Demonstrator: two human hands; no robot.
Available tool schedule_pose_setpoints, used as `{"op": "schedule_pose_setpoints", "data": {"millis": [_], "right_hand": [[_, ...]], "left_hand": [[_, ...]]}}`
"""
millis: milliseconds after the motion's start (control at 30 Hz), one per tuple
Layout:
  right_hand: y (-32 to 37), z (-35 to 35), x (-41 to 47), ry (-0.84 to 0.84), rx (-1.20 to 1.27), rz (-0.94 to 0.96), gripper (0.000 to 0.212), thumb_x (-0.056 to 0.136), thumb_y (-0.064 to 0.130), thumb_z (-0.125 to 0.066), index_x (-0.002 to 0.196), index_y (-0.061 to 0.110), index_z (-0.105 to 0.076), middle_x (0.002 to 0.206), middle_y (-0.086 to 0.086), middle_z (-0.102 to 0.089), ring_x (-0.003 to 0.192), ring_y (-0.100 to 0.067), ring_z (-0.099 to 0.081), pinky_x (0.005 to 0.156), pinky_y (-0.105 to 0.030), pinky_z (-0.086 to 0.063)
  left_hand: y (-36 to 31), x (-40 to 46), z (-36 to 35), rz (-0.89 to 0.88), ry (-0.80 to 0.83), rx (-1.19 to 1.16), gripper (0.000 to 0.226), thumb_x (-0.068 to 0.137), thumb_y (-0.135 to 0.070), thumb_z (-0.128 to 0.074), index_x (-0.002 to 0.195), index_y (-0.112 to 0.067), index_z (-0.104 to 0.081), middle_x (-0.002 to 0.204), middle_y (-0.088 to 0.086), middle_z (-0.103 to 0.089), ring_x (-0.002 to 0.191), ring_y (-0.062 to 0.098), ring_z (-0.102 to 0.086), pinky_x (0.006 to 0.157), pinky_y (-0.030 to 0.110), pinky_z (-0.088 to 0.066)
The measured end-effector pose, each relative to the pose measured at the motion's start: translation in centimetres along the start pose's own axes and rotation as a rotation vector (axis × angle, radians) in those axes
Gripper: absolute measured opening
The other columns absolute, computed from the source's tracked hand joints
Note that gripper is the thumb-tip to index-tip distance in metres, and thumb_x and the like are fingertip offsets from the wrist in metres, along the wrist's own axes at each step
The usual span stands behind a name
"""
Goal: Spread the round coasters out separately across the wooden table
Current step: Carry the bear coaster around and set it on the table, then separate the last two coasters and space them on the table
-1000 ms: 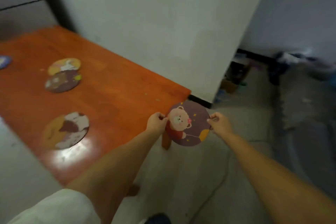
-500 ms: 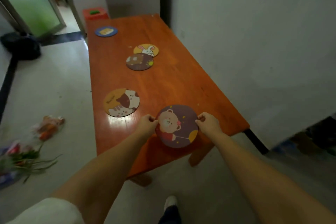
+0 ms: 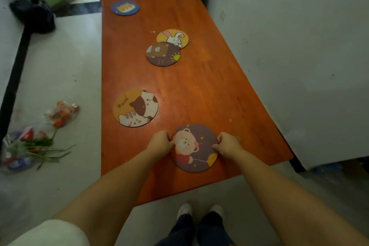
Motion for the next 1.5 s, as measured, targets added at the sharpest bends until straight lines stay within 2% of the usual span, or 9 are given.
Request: {"op": "schedule_pose_setpoints", "data": {"millis": [67, 133, 267, 367, 667, 800, 1067, 1333, 1500], "right_hand": [[0.2, 0.3, 0.2, 0.028, -0.098, 0.027, 0.021, 0.089, 0.027, -0.061, 0.087, 0.014, -0.045, 0.095, -0.007, -0.058, 0.094, -0.032, -0.056, 0.072, -0.036, -0.038], [0.3, 1.0, 0.6, 0.029, -0.180, 0.044, 0.036, 0.088, 0.032, -0.062, 0.111, 0.009, -0.046, 0.115, -0.014, -0.060, 0.108, -0.036, -0.058, 0.083, -0.044, -0.044], [0.1, 4.4, 1.4, -0.026, -0.053, 0.041, 0.045, 0.090, 0.032, -0.060, 0.123, 0.005, -0.045, 0.126, -0.019, -0.058, 0.113, -0.036, -0.057, 0.086, -0.042, -0.048], [-1.1, 8.7, 2.2, -0.120, 0.042, 0.034, 0.035, 0.090, 0.032, -0.059, 0.117, 0.009, -0.052, 0.121, -0.016, -0.062, 0.104, -0.031, -0.060, 0.079, -0.037, -0.047], [-13.4, 21.9, 4.2, -0.340, 0.149, -0.018, 0.020, 0.092, 0.027, -0.052, 0.102, 0.010, -0.057, 0.098, -0.011, -0.062, 0.080, -0.024, -0.054, 0.074, -0.035, -0.046], [-21.1, 28.2, 6.1, -0.372, 0.163, -0.030, 0.016, 0.091, 0.025, -0.054, 0.096, 0.010, -0.058, 0.108, -0.015, -0.066, 0.092, -0.028, -0.059, 0.077, -0.033, -0.046], [-31.7, 41.9, 11.0, -0.314, 0.163, 0.006, 0.018, 0.092, 0.024, -0.053, 0.093, 0.006, -0.057, 0.108, -0.019, -0.065, 0.098, -0.035, -0.065, 0.086, -0.043, -0.052], [-27.2, 46.4, 20.0, -0.186, 0.088, 0.188, 0.014, 0.093, 0.025, -0.051, 0.090, 0.011, -0.053, 0.107, -0.016, -0.065, 0.097, -0.032, -0.065, 0.083, -0.039, -0.052], [-18.6, 45.8, 25.9, -0.090, -0.016, 0.349, 0.021, 0.093, 0.026, -0.051, 0.099, 0.007, -0.059, 0.107, -0.016, -0.066, 0.098, -0.033, -0.064, 0.086, -0.042, -0.052]], "left_hand": [[-0.4, 0.2, 0.2, -0.027, 0.012, 0.063, 0.024, 0.086, -0.018, -0.063, 0.076, -0.016, -0.041, 0.074, 0.008, -0.051, 0.072, 0.029, -0.052, 0.063, 0.041, -0.046], [-1.0, 0.6, 0.6, -0.035, 0.032, 0.114, 0.023, 0.084, -0.020, -0.065, 0.086, -0.015, -0.043, 0.084, 0.012, -0.055, 0.076, 0.030, -0.056, 0.064, 0.042, -0.049], [-3.7, 2.0, 1.6, -0.038, 0.069, 0.130, 0.022, 0.086, -0.021, -0.064, 0.093, -0.012, -0.044, 0.085, 0.008, -0.052, 0.076, 0.026, -0.052, 0.065, 0.041, -0.045], [-8.0, 3.4, 1.9, -0.104, 0.027, 0.056, 0.017, 0.087, -0.019, -0.061, 0.091, -0.014, -0.046, 0.077, 0.003, -0.050, 0.066, 0.019, -0.047, 0.056, 0.029, -0.038], [-26.3, 8.4, -3.1, -0.324, -0.037, -0.010, 0.013, 0.088, -0.020, -0.060, 0.088, -0.013, -0.050, 0.075, 0.004, -0.052, 0.072, 0.025, -0.050, 0.060, 0.031, -0.039], [-35.0, 10.7, -8.7, -0.349, -0.034, -0.038, 0.009, 0.088, -0.018, -0.059, 0.089, -0.013, -0.052, 0.070, -0.001, -0.052, 0.071, 0.024, -0.052, 0.061, 0.031, -0.039], [-50.2, 12.6, -19.0, -0.192, -0.045, -0.233, 0.028, 0.089, -0.021, -0.059, 0.110, -0.003, -0.060, 0.110, 0.023, -0.066, 0.092, 0.035, -0.063, 0.079, 0.036, -0.052], [-52.2, 17.4, -15.6, -0.045, -0.197, -0.338, 0.025, 0.091, -0.019, -0.058, 0.107, 0.000, -0.060, 0.091, 0.012, -0.057, 0.078, 0.024, -0.055, 0.069, 0.032, -0.047], [-46.5, 20.9, -10.9, 0.130, -0.388, -0.416, 0.009, 0.088, -0.013, -0.057, 0.081, -0.010, -0.053, 0.089, 0.021, -0.063, 0.082, 0.029, -0.061, 0.079, 0.039, -0.053]]}}
Point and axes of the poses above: each hand's wrist, its own x-axis towards the middle knuckle, its own z-axis out of the back of the hand, y = z × x, the point moved 6 cm from there along x, towards the middle knuckle
